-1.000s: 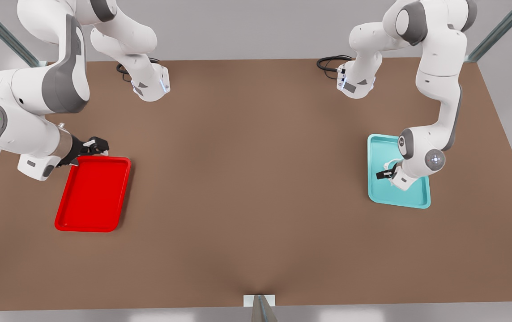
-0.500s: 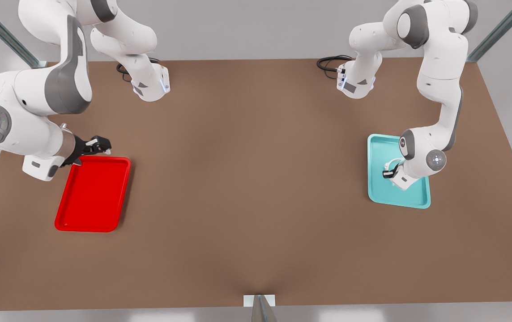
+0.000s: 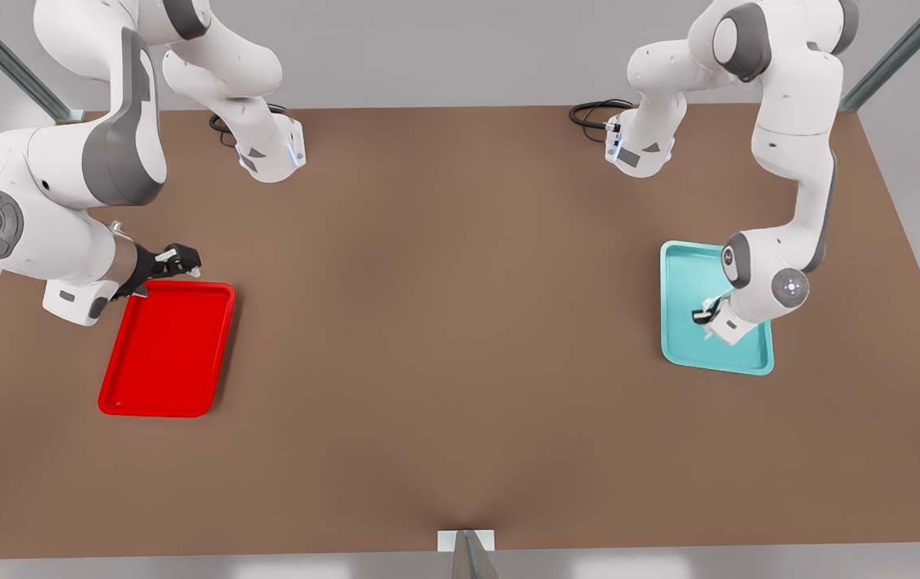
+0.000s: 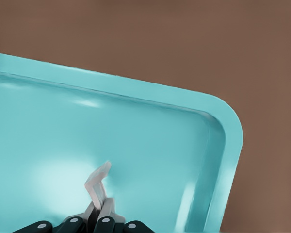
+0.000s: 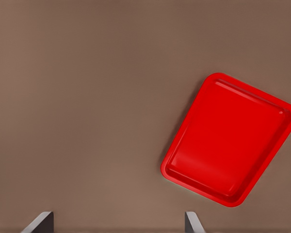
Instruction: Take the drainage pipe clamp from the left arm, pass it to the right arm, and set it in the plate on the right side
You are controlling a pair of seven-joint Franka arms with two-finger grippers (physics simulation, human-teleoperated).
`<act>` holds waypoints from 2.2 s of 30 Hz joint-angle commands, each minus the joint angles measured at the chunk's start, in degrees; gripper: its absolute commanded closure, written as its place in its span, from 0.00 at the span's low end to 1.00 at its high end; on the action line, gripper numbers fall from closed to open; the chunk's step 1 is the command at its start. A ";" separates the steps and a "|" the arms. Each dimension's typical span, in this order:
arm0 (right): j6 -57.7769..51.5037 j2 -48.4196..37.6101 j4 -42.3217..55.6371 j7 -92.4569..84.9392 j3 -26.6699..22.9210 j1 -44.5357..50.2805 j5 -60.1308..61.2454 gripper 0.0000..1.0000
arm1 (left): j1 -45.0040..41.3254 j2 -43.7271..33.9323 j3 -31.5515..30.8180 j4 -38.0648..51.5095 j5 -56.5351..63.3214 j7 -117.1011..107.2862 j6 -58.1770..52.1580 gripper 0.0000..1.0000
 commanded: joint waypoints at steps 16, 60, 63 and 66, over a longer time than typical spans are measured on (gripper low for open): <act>11.83 6.88 -0.15 5.31 1.06 10.37 0.39 0.00 | -25.95 24.34 -15.63 62.50 -2.74 -142.39 -25.08 0.79; 52.00 25.51 -4.46 43.03 1.06 31.03 12.08 0.64 | -29.38 28.29 -18.00 65.40 -1.16 -170.96 -21.29 0.79; 51.92 25.51 -4.46 43.29 1.06 30.85 12.70 0.79 | -29.38 28.29 -18.09 65.40 -1.07 -171.05 -21.30 0.79; 51.92 25.51 -4.37 43.38 1.06 30.67 12.96 0.79 | -29.38 28.21 -18.17 65.40 -1.16 -168.59 -21.47 0.00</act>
